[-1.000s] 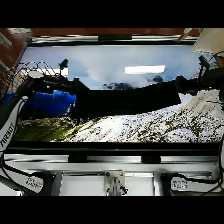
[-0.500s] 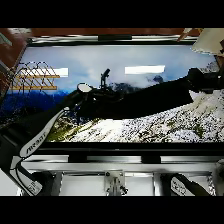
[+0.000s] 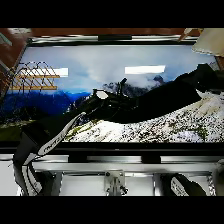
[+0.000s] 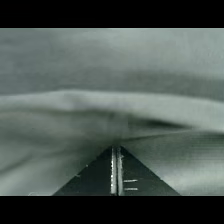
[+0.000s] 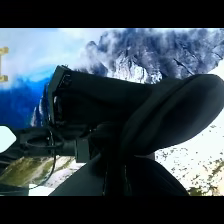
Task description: Fold the shirts.
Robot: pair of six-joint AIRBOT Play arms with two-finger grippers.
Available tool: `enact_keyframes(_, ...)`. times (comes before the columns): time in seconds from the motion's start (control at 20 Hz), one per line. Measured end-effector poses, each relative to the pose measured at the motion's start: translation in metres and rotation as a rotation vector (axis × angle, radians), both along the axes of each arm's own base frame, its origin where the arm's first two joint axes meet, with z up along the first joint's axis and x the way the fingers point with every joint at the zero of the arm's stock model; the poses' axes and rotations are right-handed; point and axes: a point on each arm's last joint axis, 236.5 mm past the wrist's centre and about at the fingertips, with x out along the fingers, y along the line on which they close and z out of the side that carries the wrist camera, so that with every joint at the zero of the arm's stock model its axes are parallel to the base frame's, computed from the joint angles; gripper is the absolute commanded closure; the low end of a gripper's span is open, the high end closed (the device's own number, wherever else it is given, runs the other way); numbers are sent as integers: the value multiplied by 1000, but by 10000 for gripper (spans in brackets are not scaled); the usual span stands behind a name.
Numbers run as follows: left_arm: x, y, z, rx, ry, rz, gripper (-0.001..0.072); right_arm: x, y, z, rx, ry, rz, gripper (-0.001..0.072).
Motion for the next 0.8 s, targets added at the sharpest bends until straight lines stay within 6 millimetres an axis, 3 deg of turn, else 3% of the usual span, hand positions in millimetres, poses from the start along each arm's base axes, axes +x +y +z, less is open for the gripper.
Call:
enact_keyframes(0.1,19,22,23,-5,-47,15,683,6,18,0,3,-18,36,654)
enact_keyframes(0.2,42,60,57,19,-144,33,683,19,43,-4,12,-36,77,654)
enact_keyframes(0.35,83,152,127,99,-316,137,681,47,98,-22,47,-50,143,655)
enact_keyframes(0.45,99,219,178,143,-416,239,680,64,146,-47,76,-38,191,654)
enact_keyframes(0.55,97,279,227,179,-501,325,680,76,198,-82,99,-9,233,655)
enact_keyframes(0.7,78,339,280,217,-594,413,680,83,267,-148,133,69,252,640)
enact_keyframes(0.75,67,349,292,228,-615,419,680,82,284,-171,141,102,244,475)
enact_keyframes(0.8,59,357,300,237,-628,426,680,82,296,-188,152,130,231,130)
